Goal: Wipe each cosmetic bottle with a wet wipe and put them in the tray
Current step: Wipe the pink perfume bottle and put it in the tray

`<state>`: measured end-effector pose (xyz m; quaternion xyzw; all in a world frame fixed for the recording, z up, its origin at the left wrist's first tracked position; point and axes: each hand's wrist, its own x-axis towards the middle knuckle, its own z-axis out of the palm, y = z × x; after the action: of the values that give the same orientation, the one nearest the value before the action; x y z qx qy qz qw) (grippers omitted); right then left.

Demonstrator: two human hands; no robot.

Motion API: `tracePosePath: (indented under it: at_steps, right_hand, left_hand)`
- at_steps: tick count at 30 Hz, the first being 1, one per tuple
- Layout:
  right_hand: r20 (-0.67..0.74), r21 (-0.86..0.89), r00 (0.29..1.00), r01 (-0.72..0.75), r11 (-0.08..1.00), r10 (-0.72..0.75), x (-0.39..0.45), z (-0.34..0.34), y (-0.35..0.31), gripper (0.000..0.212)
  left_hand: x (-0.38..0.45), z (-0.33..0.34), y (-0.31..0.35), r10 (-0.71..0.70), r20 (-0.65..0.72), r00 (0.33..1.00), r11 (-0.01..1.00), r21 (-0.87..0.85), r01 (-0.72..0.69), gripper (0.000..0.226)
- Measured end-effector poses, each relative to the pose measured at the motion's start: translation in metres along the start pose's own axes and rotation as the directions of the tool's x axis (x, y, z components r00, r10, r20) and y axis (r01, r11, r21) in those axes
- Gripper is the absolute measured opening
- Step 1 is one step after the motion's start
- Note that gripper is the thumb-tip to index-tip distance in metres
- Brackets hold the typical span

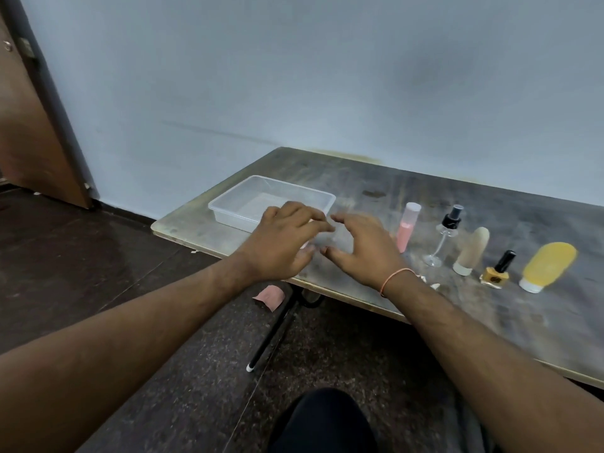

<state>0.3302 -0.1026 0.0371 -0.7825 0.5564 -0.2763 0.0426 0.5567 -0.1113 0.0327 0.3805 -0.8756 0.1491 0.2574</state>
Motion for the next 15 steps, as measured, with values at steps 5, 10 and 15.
tracePosePath:
  at_steps: [5, 10, 15]
  right_hand:
    - [-0.010, -0.098, 0.999, -0.050, 0.994, 0.049, -0.045, -0.035, 0.033, 0.067]
    - [-0.018, -0.070, 0.994, -0.112, 0.991, 0.111, -0.086, -0.064, 0.075, 0.042]
    - [0.031, 0.046, 0.988, -0.152, 0.987, 0.151, -0.109, -0.069, 0.108, 0.053]
  left_hand:
    - [0.027, 0.028, 0.051, 0.169, 0.082, 0.982, 0.979, -0.125, -0.159, 0.047]
    - [0.058, 0.058, 0.093, 0.181, 0.249, 0.951, 0.941, -0.325, -0.094, 0.057]
    - [0.076, 0.086, 0.107, 0.144, 0.311, 0.939, 0.892, -0.453, 0.013, 0.044]
